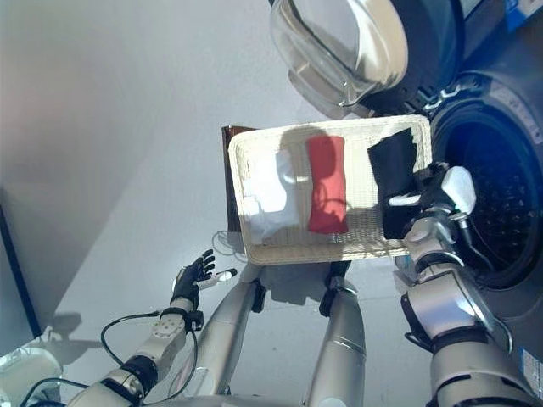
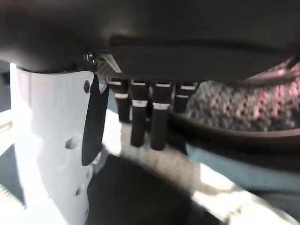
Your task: Pick up the clothes and place them into the washing machine
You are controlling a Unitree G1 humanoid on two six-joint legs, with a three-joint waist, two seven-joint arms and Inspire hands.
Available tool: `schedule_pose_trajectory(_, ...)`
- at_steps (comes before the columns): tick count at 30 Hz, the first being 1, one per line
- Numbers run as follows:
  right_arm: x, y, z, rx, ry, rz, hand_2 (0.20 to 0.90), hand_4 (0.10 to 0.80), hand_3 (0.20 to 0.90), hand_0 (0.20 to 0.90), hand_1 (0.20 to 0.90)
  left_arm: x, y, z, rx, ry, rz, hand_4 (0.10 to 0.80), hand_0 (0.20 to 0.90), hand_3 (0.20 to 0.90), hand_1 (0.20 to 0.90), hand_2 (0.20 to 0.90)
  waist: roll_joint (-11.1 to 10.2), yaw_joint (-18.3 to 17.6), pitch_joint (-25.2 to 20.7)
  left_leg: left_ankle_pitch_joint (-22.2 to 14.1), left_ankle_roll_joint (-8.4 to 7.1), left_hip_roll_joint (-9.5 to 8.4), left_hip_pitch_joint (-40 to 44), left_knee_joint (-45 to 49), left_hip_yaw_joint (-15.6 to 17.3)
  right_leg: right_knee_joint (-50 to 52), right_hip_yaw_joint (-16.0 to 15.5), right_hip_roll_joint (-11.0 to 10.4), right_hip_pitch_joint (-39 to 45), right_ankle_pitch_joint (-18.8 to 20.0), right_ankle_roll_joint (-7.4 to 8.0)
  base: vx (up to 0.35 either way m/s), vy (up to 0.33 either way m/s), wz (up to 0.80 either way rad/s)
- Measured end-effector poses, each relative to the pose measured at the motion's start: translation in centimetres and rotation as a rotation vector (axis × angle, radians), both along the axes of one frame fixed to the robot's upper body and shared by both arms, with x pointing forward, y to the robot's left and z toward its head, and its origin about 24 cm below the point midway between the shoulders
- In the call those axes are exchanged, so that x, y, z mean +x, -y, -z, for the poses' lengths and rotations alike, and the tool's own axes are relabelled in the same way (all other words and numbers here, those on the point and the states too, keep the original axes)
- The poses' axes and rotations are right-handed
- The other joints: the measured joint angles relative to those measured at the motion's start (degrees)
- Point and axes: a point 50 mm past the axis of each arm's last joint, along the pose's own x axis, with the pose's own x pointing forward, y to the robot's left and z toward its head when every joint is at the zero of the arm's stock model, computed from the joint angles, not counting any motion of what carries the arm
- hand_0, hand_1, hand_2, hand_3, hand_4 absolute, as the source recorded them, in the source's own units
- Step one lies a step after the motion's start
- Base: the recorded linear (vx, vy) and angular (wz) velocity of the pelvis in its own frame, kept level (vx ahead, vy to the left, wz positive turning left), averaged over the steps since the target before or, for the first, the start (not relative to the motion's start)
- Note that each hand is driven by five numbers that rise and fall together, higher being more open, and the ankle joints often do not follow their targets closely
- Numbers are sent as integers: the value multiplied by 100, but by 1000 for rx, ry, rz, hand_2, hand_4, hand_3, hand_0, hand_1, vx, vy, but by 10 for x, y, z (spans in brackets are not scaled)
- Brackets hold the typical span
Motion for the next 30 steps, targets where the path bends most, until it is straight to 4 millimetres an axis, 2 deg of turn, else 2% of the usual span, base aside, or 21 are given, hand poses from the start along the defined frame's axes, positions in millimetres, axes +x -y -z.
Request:
schedule_pose_trajectory(3,1,10,-20,-39,39,36,900,800,900,900,900,6,3,-7,-13,39,5,800,900,900,900,900,54,54,-4,11,8,-19,-293,108,-3,114,0,-29,-281,-9,-13,46,39,7)
schedule_pose_trajectory(11,3,1,-11,-43,35,15,900,800,900,900,900,2,-3,-3,-6,22,-37,800,900,900,900,900,55,-3,-4,17,18,-18,-255,149,-47,122,-20,-21,-216,5,20,32,8,1)
schedule_pose_trajectory(20,-6,-17,37,9,-102,-61,900,800,900,900,900,-5,-8,5,16,-21,-70,800,900,900,900,900,-9,-70,-53,14,-4,31,308,-5,-155,-152,-180,39,458,17,33,-6,-23,2)
schedule_pose_trajectory(26,-6,-34,56,51,-154,-116,900,800,900,900,900,-5,-8,6,17,-25,-70,800,900,900,900,900,-90,-197,-80,86,44,28,390,-57,-205,-270,-270,61,623,94,84,-24,-4,3)
schedule_pose_trajectory(28,-8,-38,62,56,-165,-136,900,800,900,900,900,-6,-10,7,22,-31,-76,800,900,900,900,900,-140,-204,-90,56,45,27,444,-49,-207,-278,-250,56,682,97,143,-15,-5,3)
schedule_pose_trajectory(30,-5,-44,63,57,-168,-166,900,800,900,900,900,-7,-11,8,27,-36,-79,800,900,900,900,900,-165,-192,-87,73,44,26,478,-58,-212,-304,-246,82,726,102,130,-108,28,1)
